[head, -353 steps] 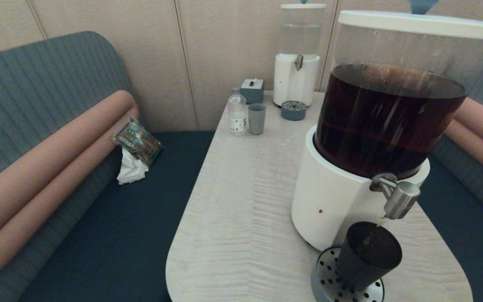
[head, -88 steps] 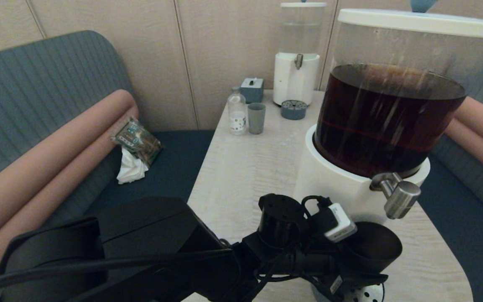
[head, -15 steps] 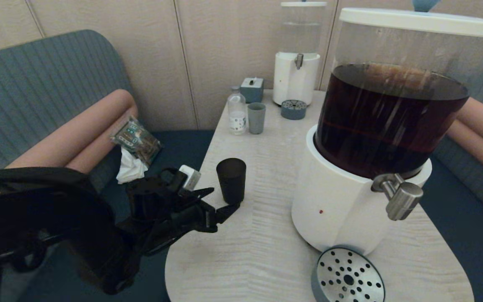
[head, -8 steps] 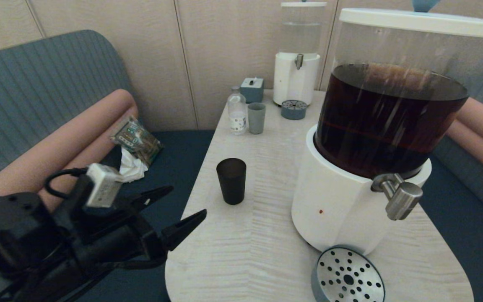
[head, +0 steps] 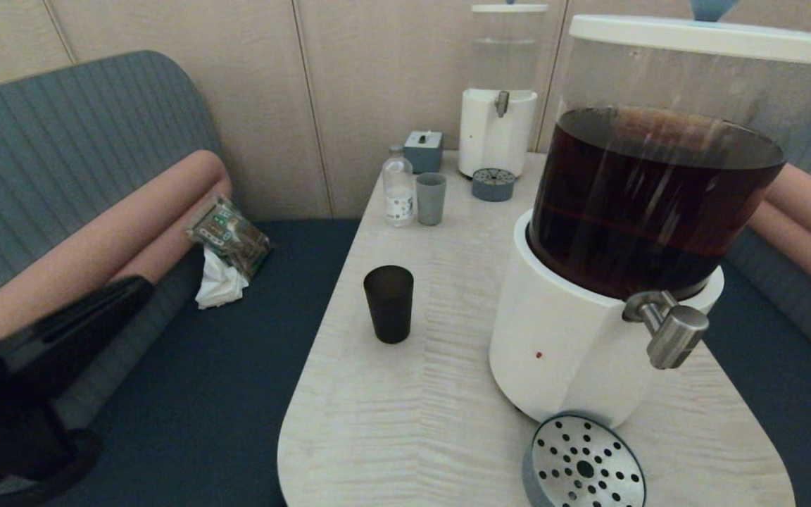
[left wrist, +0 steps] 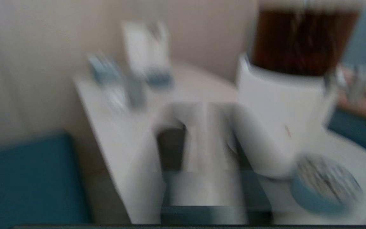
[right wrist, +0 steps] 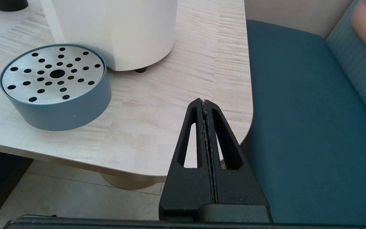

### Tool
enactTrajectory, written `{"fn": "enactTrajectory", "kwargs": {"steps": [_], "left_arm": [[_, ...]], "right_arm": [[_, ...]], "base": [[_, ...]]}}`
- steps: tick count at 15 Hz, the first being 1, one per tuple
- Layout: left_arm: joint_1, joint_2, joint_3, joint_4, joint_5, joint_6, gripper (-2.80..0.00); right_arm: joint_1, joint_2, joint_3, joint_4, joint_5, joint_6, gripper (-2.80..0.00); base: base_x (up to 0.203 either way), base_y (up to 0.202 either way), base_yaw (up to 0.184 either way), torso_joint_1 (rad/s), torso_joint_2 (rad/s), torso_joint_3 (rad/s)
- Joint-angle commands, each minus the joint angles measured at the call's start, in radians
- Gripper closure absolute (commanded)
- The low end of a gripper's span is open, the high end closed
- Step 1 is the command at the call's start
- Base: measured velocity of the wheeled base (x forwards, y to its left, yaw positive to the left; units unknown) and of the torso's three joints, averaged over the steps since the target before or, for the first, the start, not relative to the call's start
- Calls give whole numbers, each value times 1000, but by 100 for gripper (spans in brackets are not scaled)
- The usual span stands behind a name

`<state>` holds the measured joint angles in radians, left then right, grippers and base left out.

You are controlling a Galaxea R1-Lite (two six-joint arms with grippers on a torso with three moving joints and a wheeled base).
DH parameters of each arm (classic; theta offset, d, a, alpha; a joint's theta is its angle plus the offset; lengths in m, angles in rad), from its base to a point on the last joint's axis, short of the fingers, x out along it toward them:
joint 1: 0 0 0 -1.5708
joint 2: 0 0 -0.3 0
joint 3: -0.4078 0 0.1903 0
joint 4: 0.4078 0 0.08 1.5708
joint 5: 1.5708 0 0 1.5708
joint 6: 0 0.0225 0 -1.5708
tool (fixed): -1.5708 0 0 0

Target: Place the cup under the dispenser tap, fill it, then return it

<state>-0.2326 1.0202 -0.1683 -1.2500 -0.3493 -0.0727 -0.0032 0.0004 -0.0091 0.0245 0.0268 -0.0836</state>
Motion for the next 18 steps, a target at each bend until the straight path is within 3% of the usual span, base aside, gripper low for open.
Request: {"fn": "enactTrajectory", "kwargs": {"steps": [1, 7, 11, 16, 18], "left_arm": [[57, -160, -62, 55, -3, -2, 0], [240, -571, -112, 267, 0, 10, 0], [261, -795, 29, 317, 3, 72, 0], [250, -1016, 200, 605, 13, 136, 0], [249, -1020, 208, 681, 98, 154, 0]], "right_arm": [[0, -2, 0, 0, 1, -2, 0], [0, 0, 0, 0, 1, -1, 0], [0, -2, 0, 0, 1, -1, 0], [0, 0, 0, 0, 1, -1, 0], [0, -2, 0, 0, 1, -1, 0]], "base": [[0, 0, 0, 0, 0, 0], [0, 0, 0, 0, 0, 0], [0, 0, 0, 0, 0, 0], [0, 0, 0, 0, 0, 0], [0, 0, 0, 0, 0, 0]]}}
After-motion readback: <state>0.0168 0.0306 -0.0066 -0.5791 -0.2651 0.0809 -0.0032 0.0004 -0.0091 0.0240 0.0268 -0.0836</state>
